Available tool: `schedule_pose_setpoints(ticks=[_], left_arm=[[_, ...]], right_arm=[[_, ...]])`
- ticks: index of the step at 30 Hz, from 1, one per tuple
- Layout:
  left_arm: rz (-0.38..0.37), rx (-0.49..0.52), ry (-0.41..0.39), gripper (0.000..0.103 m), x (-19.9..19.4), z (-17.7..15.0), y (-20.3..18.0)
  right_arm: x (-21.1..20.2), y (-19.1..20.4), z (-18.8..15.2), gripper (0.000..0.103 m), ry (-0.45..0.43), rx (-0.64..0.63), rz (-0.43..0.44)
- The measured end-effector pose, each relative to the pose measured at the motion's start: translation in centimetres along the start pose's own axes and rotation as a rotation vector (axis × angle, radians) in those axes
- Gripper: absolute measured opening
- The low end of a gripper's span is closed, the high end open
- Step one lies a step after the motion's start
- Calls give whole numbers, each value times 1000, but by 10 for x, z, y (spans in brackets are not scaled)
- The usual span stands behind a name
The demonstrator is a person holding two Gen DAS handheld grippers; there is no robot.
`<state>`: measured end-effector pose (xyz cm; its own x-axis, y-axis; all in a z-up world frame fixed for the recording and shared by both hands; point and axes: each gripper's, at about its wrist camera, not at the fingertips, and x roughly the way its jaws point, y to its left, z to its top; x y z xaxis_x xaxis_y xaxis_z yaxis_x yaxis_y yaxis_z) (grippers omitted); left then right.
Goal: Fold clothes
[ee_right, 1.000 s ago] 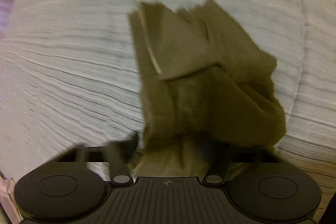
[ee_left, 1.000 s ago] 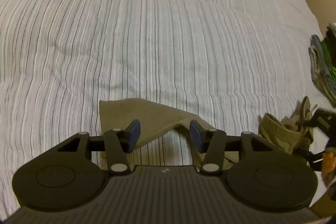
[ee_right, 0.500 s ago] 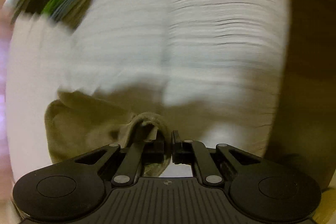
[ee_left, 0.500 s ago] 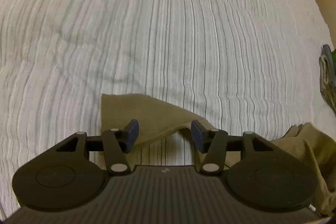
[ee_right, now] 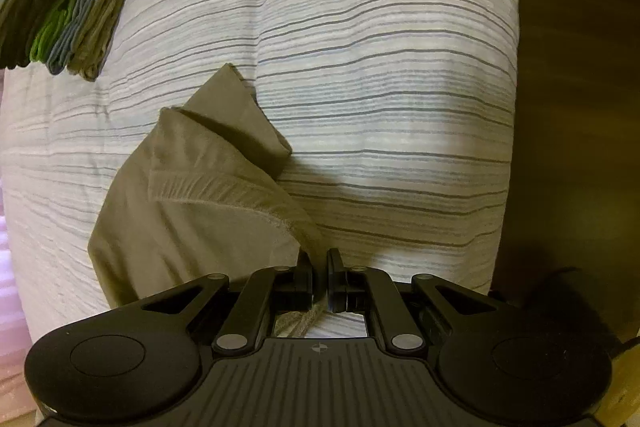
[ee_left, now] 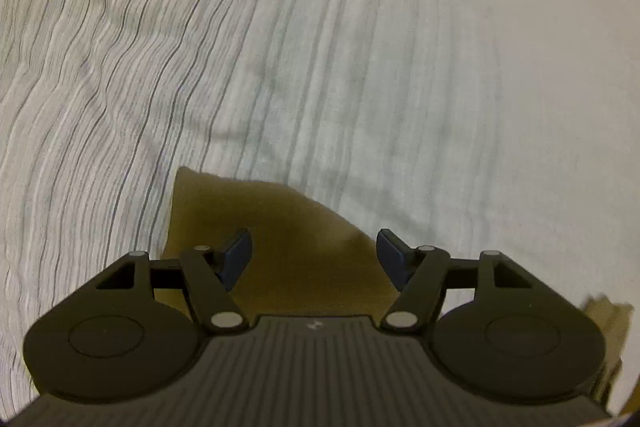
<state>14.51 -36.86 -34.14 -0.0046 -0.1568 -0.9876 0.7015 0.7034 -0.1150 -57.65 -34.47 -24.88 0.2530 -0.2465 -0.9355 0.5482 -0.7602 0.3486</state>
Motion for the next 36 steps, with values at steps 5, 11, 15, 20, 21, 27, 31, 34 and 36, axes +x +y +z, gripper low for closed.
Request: schedule_pose_setpoints(ticks=[5,11,15,20,21,27,31,34,36], left_arm=[[53,-76,31,65,33,14,8],[56,-92,27,71,42,25,7],[107,89,26,32,43,12,-13],[10,109,-86,4,-5,9,2],[-7,117,-124,4,-18,14,7],[-179,58,-416,4,-128,87,48],[-234,-24,-667,4,-219,102,90],[-240,-82,-806,4,-273,78,128],[-235,-109,-852,5,-292,51,152]], right_arm=[[0,10,3,5,18,-23,-13],[6,17,2,5,32,-42,-49],[8,27,-2,5,43,-93,-69],[-9,62,1,5,36,-155,11],[-15,77,5,4,23,-190,51],[-61,208,28,4,-76,-411,356],[-119,271,26,4,-154,-560,629],[-156,277,18,4,-147,-660,796],[-168,261,9,4,-119,-715,863]])
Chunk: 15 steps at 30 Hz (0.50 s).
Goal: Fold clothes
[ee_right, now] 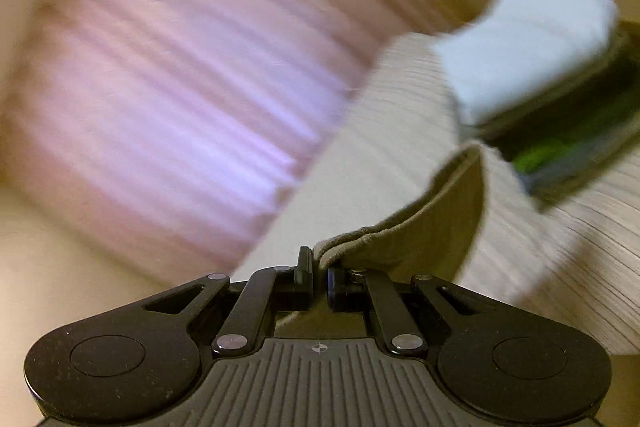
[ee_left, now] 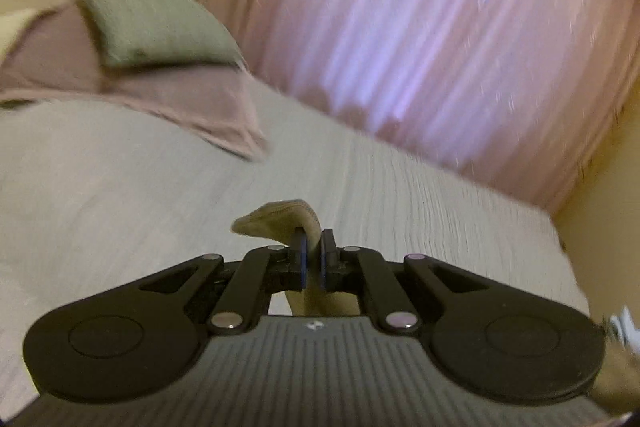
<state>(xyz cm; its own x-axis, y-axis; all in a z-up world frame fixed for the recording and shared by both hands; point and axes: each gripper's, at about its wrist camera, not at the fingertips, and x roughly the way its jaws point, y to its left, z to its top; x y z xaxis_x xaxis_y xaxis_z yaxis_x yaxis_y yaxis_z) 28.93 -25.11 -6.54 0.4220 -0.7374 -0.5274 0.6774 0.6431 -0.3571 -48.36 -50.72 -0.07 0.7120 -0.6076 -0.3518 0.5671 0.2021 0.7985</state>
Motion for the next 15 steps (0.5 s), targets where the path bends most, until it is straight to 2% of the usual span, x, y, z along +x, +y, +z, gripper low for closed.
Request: schedule_pose_setpoints(ticks=[3,5,6,8,9,10,11,12,13,15], left_arm=[[110,-1,45,15,-41,-39,32],[212,-22,105,25,-68,-76,58],[267,-37,140,28,-79,-96,71],[386,-87,238,28,-94,-138,91],[433,-113,293,28,-104,-160,102],[465,-134,341,29,-113,-180,109],[475,-148,380,30,-120,-198,113],[482,-156,412,30,-125,-211,115],[480,-156,432,31,-125,-220,114],[462,-153,465,33,-125,-240,110]], right_arm=[[-29,-25,-39,4,88,-7,-6],[-46,-61,-72,4,173,6,-92],[-53,-85,-89,4,221,40,-189],[-62,-138,-121,5,319,145,-445],[-66,-160,-136,11,348,190,-566],[-72,-179,-148,30,357,231,-669],[-78,-193,-158,55,345,277,-721],[-85,-204,-167,59,323,325,-744],[-88,-211,-175,59,302,373,-736],[-89,-218,-190,59,264,467,-673]])
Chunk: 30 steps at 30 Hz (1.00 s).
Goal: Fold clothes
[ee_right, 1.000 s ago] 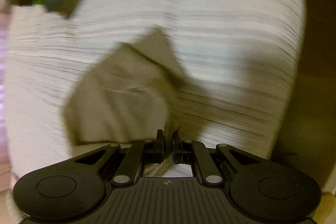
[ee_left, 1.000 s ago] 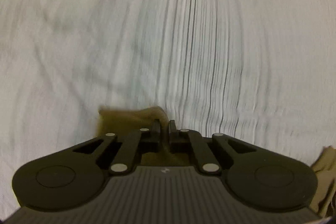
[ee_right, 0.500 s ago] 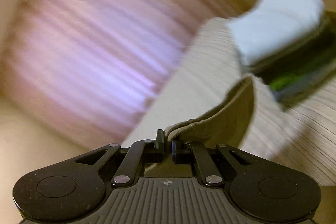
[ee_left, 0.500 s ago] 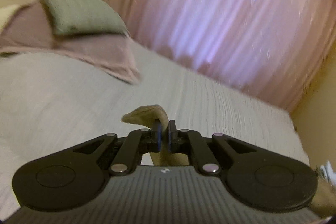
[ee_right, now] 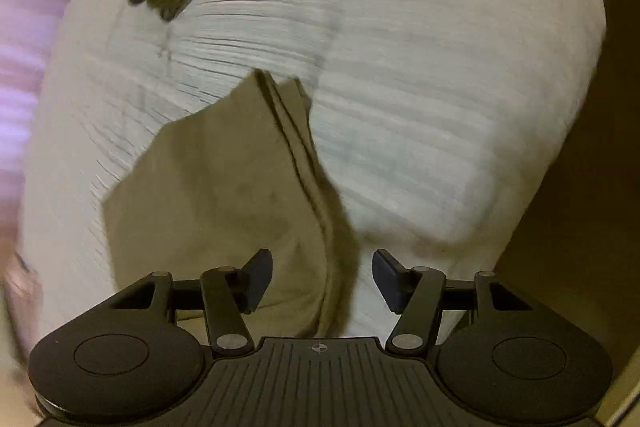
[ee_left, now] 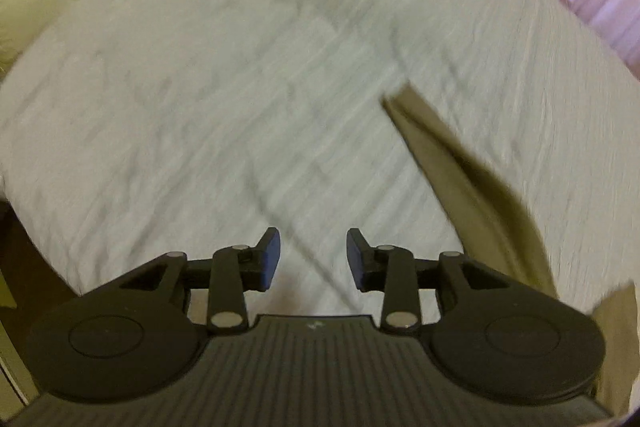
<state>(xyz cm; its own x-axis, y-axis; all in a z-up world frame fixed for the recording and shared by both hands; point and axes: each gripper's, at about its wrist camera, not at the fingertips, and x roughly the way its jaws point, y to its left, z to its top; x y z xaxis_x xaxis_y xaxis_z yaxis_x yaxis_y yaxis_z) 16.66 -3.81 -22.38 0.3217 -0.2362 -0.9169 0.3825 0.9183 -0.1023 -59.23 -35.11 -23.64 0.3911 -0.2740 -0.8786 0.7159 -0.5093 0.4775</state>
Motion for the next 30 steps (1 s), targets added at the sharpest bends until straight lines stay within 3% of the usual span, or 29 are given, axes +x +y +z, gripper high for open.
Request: schedule_pose_setpoints(ticks=[3,10,12,15,16,17,19,24,30], left_arm=[[-42,36,26,33,8,-32,-22],[-119,91,84,34,38,-44,-55],[-135,108,96,34,42,-45,-61],[-156,136,98,42,51,-36,-74],[-160,142,92,46,50,-32,-78],[-165,146,85,47,50,-25,-83],[-173,150,72,52,56,-9,-91],[-139,99,46,65,88,42,-103],[-82,41,77,66,153,87,-121]], right_arm=[[10,-13,-11,59,24,116,76],[31,-33,-49,59,80,313,214],[36,-34,-60,59,49,366,266],[42,-22,-62,58,14,332,204],[44,-18,-62,43,4,315,176],[46,-13,-62,11,-7,297,148],[46,-14,-64,7,-28,311,101],[39,-17,-68,6,-116,327,79],[36,-11,-73,6,-176,359,88]])
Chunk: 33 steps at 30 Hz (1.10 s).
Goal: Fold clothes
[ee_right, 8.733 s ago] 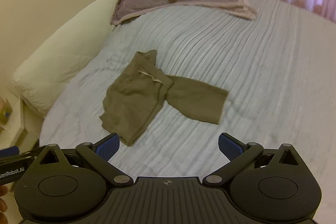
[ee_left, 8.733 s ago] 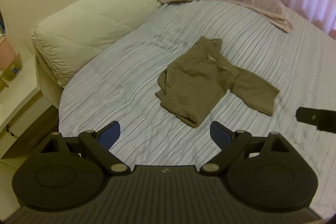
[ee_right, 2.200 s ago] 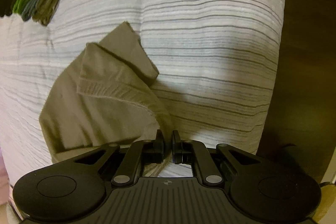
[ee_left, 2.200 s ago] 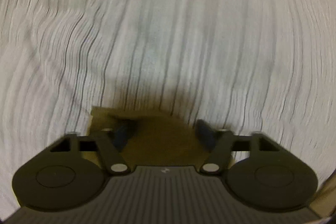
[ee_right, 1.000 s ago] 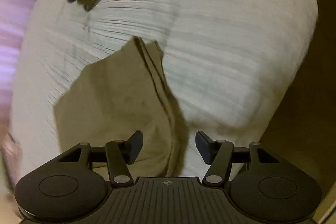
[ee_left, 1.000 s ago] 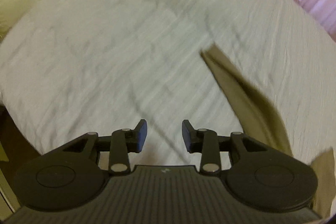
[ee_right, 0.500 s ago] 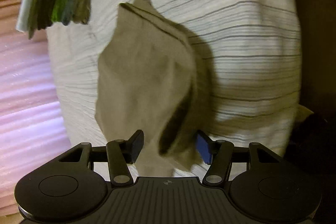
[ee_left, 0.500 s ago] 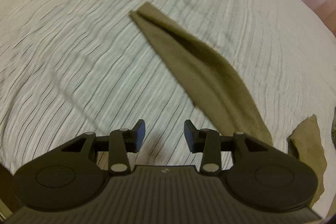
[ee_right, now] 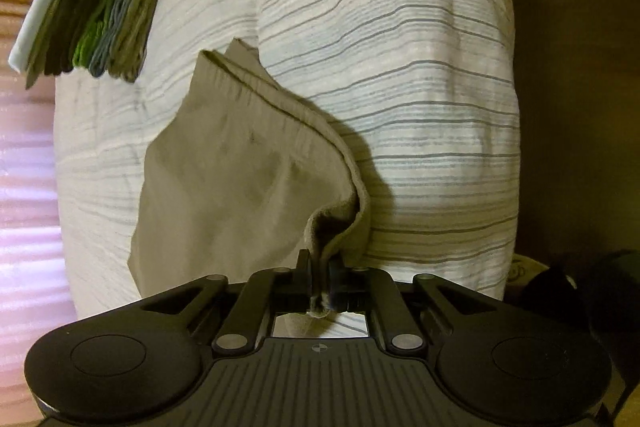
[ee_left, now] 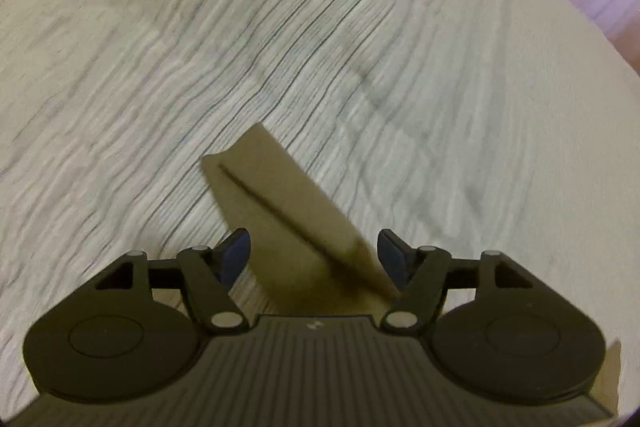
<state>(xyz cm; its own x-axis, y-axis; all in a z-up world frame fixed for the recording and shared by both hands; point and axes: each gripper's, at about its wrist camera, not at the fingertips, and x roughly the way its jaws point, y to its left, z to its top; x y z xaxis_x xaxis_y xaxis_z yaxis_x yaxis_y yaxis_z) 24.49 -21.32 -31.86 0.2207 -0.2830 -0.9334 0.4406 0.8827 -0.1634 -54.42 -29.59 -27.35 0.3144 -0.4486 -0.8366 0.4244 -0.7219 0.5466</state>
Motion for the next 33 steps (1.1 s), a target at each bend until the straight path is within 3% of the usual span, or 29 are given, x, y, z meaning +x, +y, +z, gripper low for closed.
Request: schedule_pose_setpoints(ticks=[2,3,4,5,6,10,13,18,23,28,33], left_arm=[[24,-22,38,61,21,7,-2],[32,-35,47,45,28,10,-1],[39,-44,46,18,32,13,0],[35,-60,48,6,34,16,3],[14,-88,56,2,34,21,7],[-86,-136,67,2,20,50,17],[-149,-160,37,2,-1,85,18],[-190,-164,-151,2,-77,156,27],[-234,-215,-396,2,-195,228,44],[-295,-279,-631,2,-323,259,63],[-299,-306,-757,2,-404,237,78]], right_arm=[[-7,3,-4,6,-18,1,-9],[-8,10,-5,6,-32,-13,-18],[-10,18,-6,6,-46,-27,-27],[-11,30,-6,5,-59,-45,-27],[-12,45,-4,5,-70,-65,-20],[-6,142,9,4,-92,-195,60],[10,246,8,4,-74,-329,163],[8,441,-37,4,-26,-567,444],[-50,597,-95,4,-21,-757,753],[-131,673,-116,4,-45,-827,1005],[-197,695,-114,4,-46,-884,1161]])
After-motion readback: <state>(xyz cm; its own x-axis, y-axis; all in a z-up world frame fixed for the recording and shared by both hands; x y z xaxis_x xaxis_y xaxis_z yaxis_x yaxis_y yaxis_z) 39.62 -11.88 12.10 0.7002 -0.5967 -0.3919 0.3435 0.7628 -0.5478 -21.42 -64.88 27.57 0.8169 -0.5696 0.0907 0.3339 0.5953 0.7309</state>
